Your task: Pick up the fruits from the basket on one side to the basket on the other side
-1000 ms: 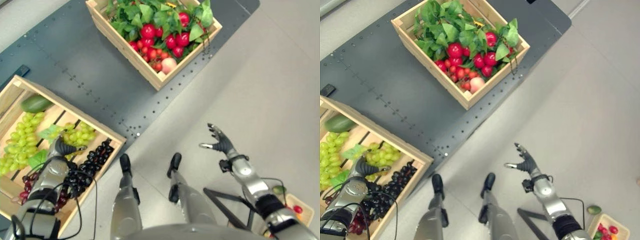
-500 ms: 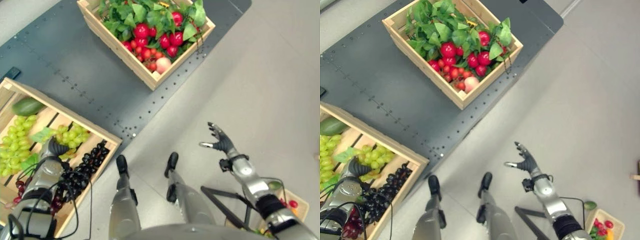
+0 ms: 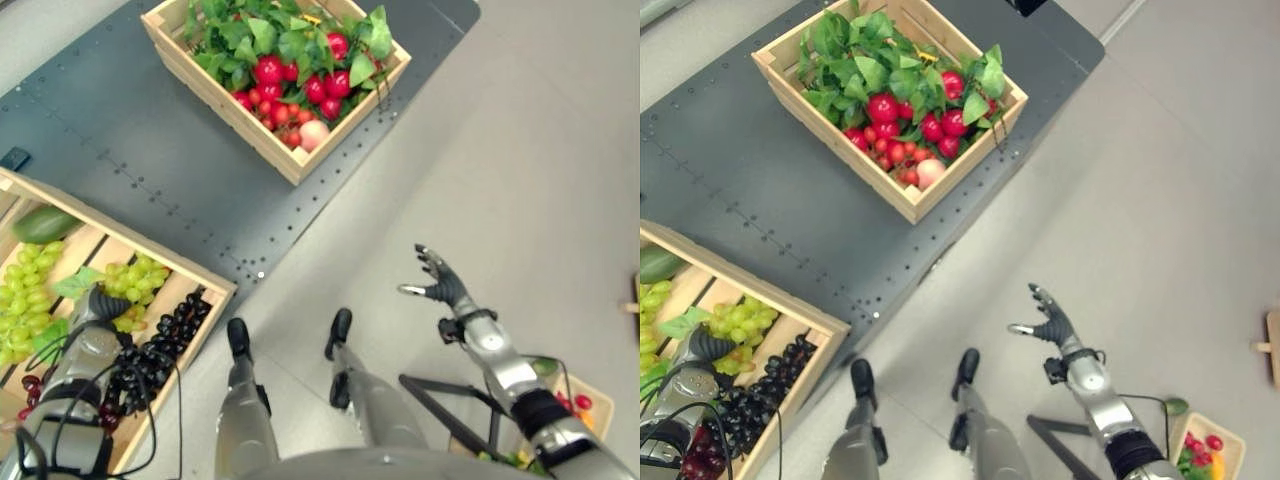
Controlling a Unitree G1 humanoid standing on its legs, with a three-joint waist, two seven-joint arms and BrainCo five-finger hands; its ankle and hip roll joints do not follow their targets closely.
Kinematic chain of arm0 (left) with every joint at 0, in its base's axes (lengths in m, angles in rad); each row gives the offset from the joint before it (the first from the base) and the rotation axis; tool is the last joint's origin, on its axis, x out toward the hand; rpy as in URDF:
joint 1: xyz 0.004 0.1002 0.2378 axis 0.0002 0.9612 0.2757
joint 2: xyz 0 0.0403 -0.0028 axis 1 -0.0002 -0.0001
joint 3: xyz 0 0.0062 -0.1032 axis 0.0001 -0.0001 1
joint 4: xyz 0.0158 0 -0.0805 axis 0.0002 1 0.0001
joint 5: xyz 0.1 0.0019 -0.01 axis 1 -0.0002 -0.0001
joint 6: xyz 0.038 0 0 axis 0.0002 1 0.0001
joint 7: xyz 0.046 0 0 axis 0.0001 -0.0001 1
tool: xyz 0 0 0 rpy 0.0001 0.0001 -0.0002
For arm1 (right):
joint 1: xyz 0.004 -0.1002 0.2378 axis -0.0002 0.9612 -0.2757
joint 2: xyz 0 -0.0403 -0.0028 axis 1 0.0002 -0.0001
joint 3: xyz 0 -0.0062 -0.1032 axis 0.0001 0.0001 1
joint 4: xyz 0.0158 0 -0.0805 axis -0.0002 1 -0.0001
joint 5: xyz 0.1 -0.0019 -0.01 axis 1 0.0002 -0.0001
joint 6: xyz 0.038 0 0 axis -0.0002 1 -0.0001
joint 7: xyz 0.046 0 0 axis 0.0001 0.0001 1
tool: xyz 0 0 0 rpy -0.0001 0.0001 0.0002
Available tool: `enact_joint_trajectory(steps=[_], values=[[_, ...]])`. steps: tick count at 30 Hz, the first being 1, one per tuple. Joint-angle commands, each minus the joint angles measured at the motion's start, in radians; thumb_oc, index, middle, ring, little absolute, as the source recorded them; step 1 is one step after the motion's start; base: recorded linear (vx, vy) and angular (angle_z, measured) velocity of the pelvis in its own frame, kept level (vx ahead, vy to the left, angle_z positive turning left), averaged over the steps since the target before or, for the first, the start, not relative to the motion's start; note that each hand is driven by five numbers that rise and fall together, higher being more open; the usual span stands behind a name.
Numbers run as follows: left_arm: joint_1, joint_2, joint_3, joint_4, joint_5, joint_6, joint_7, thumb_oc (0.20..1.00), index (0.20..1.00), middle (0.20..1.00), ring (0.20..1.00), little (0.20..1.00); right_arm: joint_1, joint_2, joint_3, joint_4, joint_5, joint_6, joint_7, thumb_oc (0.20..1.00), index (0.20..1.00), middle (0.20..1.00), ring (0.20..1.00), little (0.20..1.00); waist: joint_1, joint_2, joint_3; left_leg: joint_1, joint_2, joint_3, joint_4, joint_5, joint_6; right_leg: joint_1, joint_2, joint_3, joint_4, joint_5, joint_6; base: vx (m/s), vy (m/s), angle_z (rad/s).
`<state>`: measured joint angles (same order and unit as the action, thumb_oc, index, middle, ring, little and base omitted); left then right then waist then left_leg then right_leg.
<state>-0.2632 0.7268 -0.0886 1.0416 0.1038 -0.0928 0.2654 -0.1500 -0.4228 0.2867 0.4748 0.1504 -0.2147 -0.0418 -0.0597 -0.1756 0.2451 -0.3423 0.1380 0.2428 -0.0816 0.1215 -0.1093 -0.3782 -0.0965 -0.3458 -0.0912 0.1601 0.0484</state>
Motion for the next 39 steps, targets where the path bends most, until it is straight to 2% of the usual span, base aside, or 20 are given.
enact_joint_trajectory(steps=[1, 4, 9, 12, 23, 30, 39], values=[[0.041, -0.108, -0.023, -0.05, -0.023, -0.017, -0.045, 0.2, 0.2, 0.2, 0.2, 0.2, 0.01, -0.012, -0.038, -0.048, 0.014, -0.041, -0.009, 1.0, 1.0, 1.0, 1.0, 1.0, 0.006, 0.002, 0.001, -0.015, -0.043, -0.049, 0.041, -0.03, 0.027, 0.014, 0.029, -0.043, 0.022, -0.06, 0.075, 0.0, 0.0, 0.0], [0.072, -0.112, -0.001, -0.138, -0.075, -0.048, -0.032, 0.2, 0.2, 0.2, 0.2, 0.2, 0.024, -0.005, -0.046, -0.042, 0.016, -0.042, -0.012, 1.0, 1.0, 1.0, 1.0, 1.0, 0.019, 0.016, -0.006, -0.005, -0.051, -0.055, 0.041, -0.032, 0.029, 0.027, 0.024, -0.047, 0.021, -0.064, 0.074, 0.0, 0.0, 0.0], [0.132, -0.103, 0.029, -0.26, -0.078, -0.075, -0.009, 0.2, 0.2, 0.2, 0.2, 0.2, 0.043, -0.001, -0.059, -0.022, 0.01, -0.045, -0.012, 1.0, 1.0, 1.0, 1.0, 1.0, 0.04, 0.036, -0.015, 0.014, -0.063, -0.06, 0.041, -0.037, 0.031, 0.057, 0.017, -0.053, 0.019, -0.072, 0.075, 0.0, 0.008, 0.11], [0.186, -0.089, 0.081, -0.373, -0.085, -0.097, 0.007, 0.2, 0.2, 0.2, 0.2, 0.2, 0.063, -0.006, -0.072, -0.01, -0.004, -0.047, -0.006, 1.0, 1.0, 1.0, 1.0, 1.0, 0.062, 0.052, -0.027, 0.026, -0.072, -0.064, 0.04, -0.04, 0.032, 0.08, 0.012, -0.06, 0.017, -0.079, 0.075, -0.01, -0.003, 0.07], [0.324, -0.08, 0.232, -0.62, -0.066, -0.136, 0.014, 0.2, 0.2, 0.2, 0.2, 0.2, 0.113, -0.013, -0.1, -0.006, -0.023, -0.044, 0.039, 1.0, 1.0, 1.0, 1.0, 1.0, 0.104, 0.073, -0.058, 0.06, -0.086, -0.08, 0.033, -0.045, 0.034, 0.128, 0.0, -0.088, 0.014, -0.092, 0.076, -0.01, -0.006, 0.08], [0.351, -0.1, 0.269, -0.709, -0.09, -0.155, 0.002, 0.2, 0.2, 0.2, 0.2, 0.2, 0.117, -0.013, -0.099, 0.005, -0.034, -0.039, 0.059, 1.0, 1.0, 1.0, 1.0, 1.0, 0.121, 0.083, -0.082, 0.094, -0.087, -0.082, 0.03, -0.05, 0.033, 0.173, -0.007, -0.101, 0.011, -0.101, 0.079, 0.0, -0.003, 0.08], [0.397, -0.137, 0.293, -0.874, -0.159, -0.184, -0.057, 0.2, 0.2, 0.2, 0.2, 0.2, 0.08, -0.029, -0.107, 0.066, -0.047, -0.018, 0.07, 1.0, 1.0, 1.0, 1.0, 1.0, 0.157, 0.112, -0.145, 0.186, -0.094, -0.081, 0.042, -0.075, 0.032, 0.284, -0.022, -0.123, 0.005, -0.123, 0.081, 0.03, 0.01, 0.1]])
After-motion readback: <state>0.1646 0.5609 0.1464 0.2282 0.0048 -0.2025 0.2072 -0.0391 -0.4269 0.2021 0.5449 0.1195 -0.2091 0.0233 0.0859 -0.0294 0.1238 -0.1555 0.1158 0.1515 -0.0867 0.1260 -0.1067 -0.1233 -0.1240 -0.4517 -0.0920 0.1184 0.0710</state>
